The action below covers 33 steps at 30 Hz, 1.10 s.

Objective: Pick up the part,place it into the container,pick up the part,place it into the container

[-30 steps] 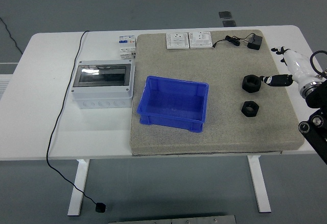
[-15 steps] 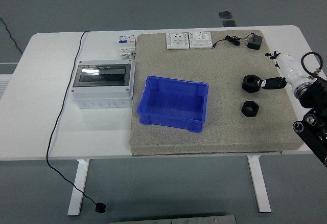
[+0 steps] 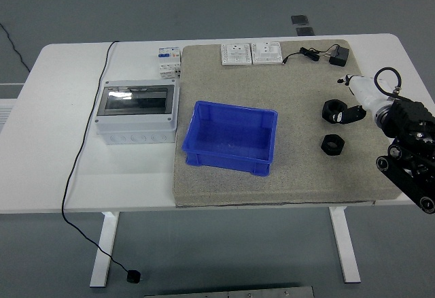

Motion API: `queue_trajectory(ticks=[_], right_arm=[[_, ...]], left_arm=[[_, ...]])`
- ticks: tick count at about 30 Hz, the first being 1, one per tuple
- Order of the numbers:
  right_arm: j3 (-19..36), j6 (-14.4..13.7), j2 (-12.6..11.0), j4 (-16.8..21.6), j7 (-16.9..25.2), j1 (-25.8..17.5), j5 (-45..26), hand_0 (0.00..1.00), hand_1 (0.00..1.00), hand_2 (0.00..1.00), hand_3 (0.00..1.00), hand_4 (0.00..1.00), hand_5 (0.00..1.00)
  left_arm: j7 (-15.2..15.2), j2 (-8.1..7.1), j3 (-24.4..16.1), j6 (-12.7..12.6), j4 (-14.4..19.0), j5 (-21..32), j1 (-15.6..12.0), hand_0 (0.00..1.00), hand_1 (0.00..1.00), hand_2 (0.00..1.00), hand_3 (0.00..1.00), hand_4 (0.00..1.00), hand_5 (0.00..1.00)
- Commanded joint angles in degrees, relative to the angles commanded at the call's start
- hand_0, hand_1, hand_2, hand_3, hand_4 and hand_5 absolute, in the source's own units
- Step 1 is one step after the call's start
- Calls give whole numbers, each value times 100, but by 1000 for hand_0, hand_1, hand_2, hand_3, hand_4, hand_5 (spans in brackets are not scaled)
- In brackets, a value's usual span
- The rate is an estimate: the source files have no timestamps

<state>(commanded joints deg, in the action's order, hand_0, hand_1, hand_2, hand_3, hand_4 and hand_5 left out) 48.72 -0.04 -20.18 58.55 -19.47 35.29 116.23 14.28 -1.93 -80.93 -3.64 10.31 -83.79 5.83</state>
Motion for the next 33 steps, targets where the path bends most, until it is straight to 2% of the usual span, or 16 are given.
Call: queue_trajectory(ticks=[8, 12, 20, 21, 26, 27, 32, 33], right_arm=[[-284, 14, 224, -886, 50, 399, -200, 721, 752, 849, 853, 900, 298], [-425, 17, 316, -1185, 66, 537, -348, 721, 746, 844, 852, 904, 291], [-627, -7, 470, -1419, 89, 673, -635, 721, 743, 829, 850, 899, 281], [-643, -15, 484, -1433, 92, 683, -652, 707, 701, 740, 786, 899, 288], [-696, -109, 581, -1610, 65, 739, -606, 707, 701, 740, 786, 899, 288], [-710, -129, 594, -1647, 52, 742, -584, 655, 639, 643, 662, 706, 171], [-807, -271, 623, -1713, 42, 730, -521, 655, 639, 643, 662, 706, 171], [-824, -305, 627, -1714, 49, 728, -509, 629, 623, 597, 651, 609, 50]], left_arm=[[-5, -15, 8, -4, 0, -2, 19, 723, 597, 724, 559, 569, 475], [-5, -21, 6, -2, 0, -12, 29, 722, 595, 724, 560, 569, 474], [0, -29, 1, 3, 0, -31, 39, 722, 594, 723, 559, 569, 471], [0, -30, 2, 3, 0, -32, 39, 723, 595, 724, 560, 568, 470], [-2, -35, 9, 3, 0, -35, 44, 723, 595, 724, 560, 568, 470], [-3, -36, 17, 1, 0, -25, 45, 722, 595, 723, 560, 569, 470], [-9, -39, 41, -2, 0, 6, 44, 722, 595, 723, 560, 569, 470], [-9, -39, 40, -2, 0, 4, 45, 722, 596, 722, 560, 569, 471]])
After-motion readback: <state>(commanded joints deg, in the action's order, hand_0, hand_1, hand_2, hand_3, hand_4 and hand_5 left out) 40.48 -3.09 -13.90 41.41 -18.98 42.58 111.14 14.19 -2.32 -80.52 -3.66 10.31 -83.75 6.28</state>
